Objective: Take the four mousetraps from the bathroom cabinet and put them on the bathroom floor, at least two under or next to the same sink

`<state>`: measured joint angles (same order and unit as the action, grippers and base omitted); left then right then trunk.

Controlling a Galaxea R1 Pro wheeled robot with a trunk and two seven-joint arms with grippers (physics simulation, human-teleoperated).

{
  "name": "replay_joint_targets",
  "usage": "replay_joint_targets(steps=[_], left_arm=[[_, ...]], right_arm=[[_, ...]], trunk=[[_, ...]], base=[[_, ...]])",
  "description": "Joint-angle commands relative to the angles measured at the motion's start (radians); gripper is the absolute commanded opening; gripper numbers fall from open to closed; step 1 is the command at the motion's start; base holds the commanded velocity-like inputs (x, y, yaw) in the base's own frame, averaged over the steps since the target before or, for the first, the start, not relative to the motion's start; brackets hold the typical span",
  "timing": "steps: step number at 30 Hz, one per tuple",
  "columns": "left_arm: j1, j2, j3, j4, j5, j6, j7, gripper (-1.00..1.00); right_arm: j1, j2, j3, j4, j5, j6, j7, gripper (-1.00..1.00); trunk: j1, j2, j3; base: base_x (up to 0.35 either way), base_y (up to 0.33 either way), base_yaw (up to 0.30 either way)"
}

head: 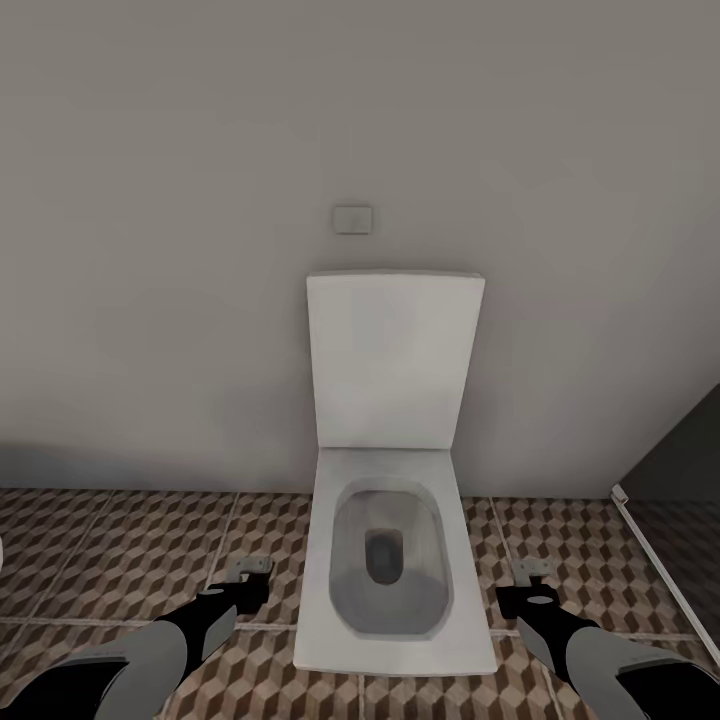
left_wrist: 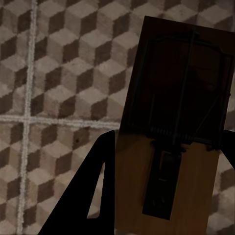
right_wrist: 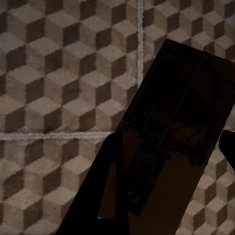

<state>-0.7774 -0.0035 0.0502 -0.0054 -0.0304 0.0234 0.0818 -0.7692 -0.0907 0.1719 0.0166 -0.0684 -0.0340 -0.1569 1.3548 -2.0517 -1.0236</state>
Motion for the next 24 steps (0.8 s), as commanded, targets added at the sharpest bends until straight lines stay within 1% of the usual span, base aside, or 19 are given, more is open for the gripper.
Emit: replay_joint_targets(steps=[1,15,19,24], left_arm=[[0.000,-0.001,0.005,-0.001,-0.006,0.003,0.006,-1.00],[0.000,-0.002,0.005,0.000,-0.005,0.004,0.006,-1.00],[0.000,-0.003,0.005,0.000,-0.005,0.004,0.006,-1.00],[0.000,-0.006,0.005,0.001,-0.005,0.004,0.006,-1.00]], right_arm=[[-0.001,0.000,0.008,0.002,-0.008,-0.003,-0.001,-1.00],[-0.001,0.004,0.009,0.005,-0.009,0.005,-0.001,-1.00],[0.000,0.011,0.009,0.013,-0.007,0.007,0.000,-1.00],[0.029,0.011,0.009,0.015,-0.004,0.006,0.000,-1.00]], trunk=[[0.000,0.000,-0.001],[0.000,0.000,-0.001],[0.000,0.000,-0.001],[0.000,0.000,-0.001]], base=[[0.000,0.000,0.000],[0.000,0.000,0.000],[0.000,0.000,0.000],[0.000,0.000,0.000]])
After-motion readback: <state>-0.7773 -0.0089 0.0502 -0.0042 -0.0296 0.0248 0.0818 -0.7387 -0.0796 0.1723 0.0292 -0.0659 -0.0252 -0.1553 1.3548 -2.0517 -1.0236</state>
